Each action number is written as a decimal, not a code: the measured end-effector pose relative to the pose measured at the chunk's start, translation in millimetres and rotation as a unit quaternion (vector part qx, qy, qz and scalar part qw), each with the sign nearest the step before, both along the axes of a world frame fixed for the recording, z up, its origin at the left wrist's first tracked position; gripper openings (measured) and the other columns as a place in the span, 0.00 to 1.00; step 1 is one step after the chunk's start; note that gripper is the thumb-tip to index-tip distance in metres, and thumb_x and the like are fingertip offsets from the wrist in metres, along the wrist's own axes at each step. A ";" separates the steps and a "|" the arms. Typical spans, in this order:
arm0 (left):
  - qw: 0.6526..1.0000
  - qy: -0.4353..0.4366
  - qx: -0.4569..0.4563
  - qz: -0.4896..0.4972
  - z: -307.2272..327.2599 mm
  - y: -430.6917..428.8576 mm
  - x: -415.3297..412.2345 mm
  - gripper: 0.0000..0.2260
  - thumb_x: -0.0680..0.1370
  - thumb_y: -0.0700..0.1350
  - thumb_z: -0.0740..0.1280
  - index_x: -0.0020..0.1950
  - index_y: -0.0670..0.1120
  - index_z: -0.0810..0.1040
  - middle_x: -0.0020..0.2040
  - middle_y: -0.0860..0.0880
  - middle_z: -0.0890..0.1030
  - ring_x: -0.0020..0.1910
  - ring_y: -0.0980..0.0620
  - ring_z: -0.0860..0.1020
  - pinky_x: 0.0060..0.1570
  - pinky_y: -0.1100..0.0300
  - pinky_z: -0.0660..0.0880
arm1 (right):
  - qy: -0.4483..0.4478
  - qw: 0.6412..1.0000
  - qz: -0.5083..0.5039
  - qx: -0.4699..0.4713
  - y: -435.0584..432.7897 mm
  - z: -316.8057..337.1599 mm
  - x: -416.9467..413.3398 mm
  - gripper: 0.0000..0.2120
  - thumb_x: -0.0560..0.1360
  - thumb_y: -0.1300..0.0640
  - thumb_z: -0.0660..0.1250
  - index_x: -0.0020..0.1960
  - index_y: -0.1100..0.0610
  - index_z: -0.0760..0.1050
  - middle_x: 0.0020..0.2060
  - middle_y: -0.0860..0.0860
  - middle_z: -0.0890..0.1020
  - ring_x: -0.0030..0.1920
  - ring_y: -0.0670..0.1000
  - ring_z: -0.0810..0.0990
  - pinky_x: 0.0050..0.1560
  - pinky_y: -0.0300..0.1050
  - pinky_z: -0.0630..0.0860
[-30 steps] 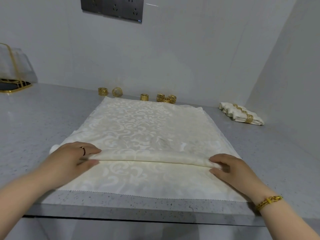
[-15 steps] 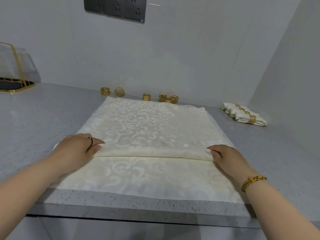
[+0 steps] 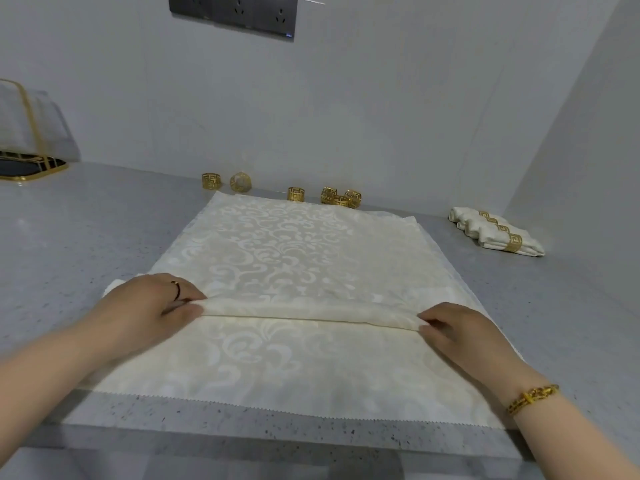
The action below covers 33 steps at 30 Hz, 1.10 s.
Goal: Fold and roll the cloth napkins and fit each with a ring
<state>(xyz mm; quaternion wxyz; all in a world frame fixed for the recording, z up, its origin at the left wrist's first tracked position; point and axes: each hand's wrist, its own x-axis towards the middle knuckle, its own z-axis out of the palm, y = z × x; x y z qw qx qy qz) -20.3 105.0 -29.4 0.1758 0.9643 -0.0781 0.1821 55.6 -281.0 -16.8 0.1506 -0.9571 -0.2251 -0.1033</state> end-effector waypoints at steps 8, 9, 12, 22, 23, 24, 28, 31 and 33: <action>0.994 0.061 -0.016 0.087 -0.3 -0.7 36.1 0.14 0.80 0.47 0.56 0.61 0.50 0.76 0.55 0.52 0.79 0.58 0.50 0.74 0.48 0.64 0.64 | 0.045 0.996 -0.077 0.029 19.4 2.6 32.5 0.12 0.79 0.59 0.55 0.53 0.60 0.77 0.51 0.54 0.80 0.53 0.53 0.75 0.45 0.40 0.63; 0.994 0.065 -0.007 0.088 -2.3 1.3 39.8 0.14 0.80 0.47 0.56 0.61 0.50 0.76 0.52 0.53 0.78 0.57 0.51 0.74 0.47 0.64 0.64 | 0.049 0.995 -0.083 0.013 21.4 1.3 36.3 0.13 0.79 0.59 0.54 0.54 0.59 0.76 0.53 0.53 0.80 0.54 0.54 0.74 0.49 0.42 0.65; 0.996 0.051 0.014 0.074 -6.3 5.1 44.4 0.14 0.80 0.47 0.56 0.60 0.48 0.77 0.52 0.56 0.73 0.58 0.52 0.71 0.53 0.63 0.65 | 0.050 0.992 -0.108 -0.046 26.0 -0.8 43.6 0.14 0.80 0.56 0.52 0.58 0.55 0.74 0.56 0.53 0.76 0.57 0.54 0.71 0.55 0.43 0.64; 0.995 0.057 0.035 0.075 0.1 8.0 64.4 0.05 0.77 0.48 0.62 0.51 0.53 0.76 0.52 0.53 0.78 0.51 0.54 0.74 0.46 0.64 0.65 | 0.022 0.997 -0.040 0.063 32.2 -1.3 42.5 0.10 0.74 0.69 0.59 0.43 0.57 0.76 0.41 0.50 0.75 0.44 0.50 0.74 0.40 0.31 0.64; 0.995 0.058 0.012 0.078 0.5 8.1 64.5 0.02 0.77 0.47 0.63 0.46 0.54 0.75 0.50 0.52 0.78 0.49 0.53 0.75 0.45 0.63 0.67 | 0.035 0.995 -0.030 0.083 30.1 1.2 41.8 0.10 0.74 0.68 0.60 0.42 0.56 0.76 0.40 0.49 0.76 0.42 0.47 0.73 0.40 0.28 0.66; 0.995 0.056 -0.009 0.077 -0.3 8.4 64.9 0.04 0.76 0.46 0.64 0.42 0.55 0.73 0.48 0.52 0.79 0.47 0.52 0.75 0.44 0.62 0.68 | 0.051 0.993 -0.025 0.104 27.8 4.2 40.8 0.09 0.75 0.66 0.61 0.42 0.56 0.76 0.40 0.48 0.77 0.40 0.43 0.73 0.41 0.25 0.66; 0.995 0.038 -0.062 0.075 -2.5 6.5 63.1 0.11 0.75 0.44 0.66 0.35 0.57 0.70 0.41 0.54 0.77 0.42 0.52 0.75 0.38 0.69 0.66 | 0.116 0.984 -0.041 0.132 24.9 11.1 39.0 0.03 0.73 0.57 0.67 0.40 0.54 0.77 0.42 0.46 0.79 0.43 0.43 0.75 0.41 0.26 0.68; 0.995 0.033 -0.061 0.073 -2.4 5.5 61.6 0.10 0.75 0.45 0.66 0.36 0.56 0.71 0.43 0.51 0.78 0.44 0.51 0.75 0.39 0.73 0.64 | 0.072 0.993 -0.084 -0.042 39.1 16.8 39.3 0.06 0.76 0.54 0.62 0.48 0.55 0.76 0.48 0.50 0.79 0.51 0.50 0.75 0.49 0.39 0.68; 0.996 0.026 -0.059 0.067 -2.3 5.6 61.7 0.11 0.75 0.45 0.66 0.35 0.56 0.70 0.44 0.50 0.79 0.45 0.50 0.76 0.40 0.72 0.64 | -0.017 0.982 -0.085 -0.167 57.9 22.2 39.3 0.10 0.77 0.56 0.57 0.56 0.56 0.74 0.53 0.52 0.78 0.56 0.54 0.73 0.53 0.43 0.66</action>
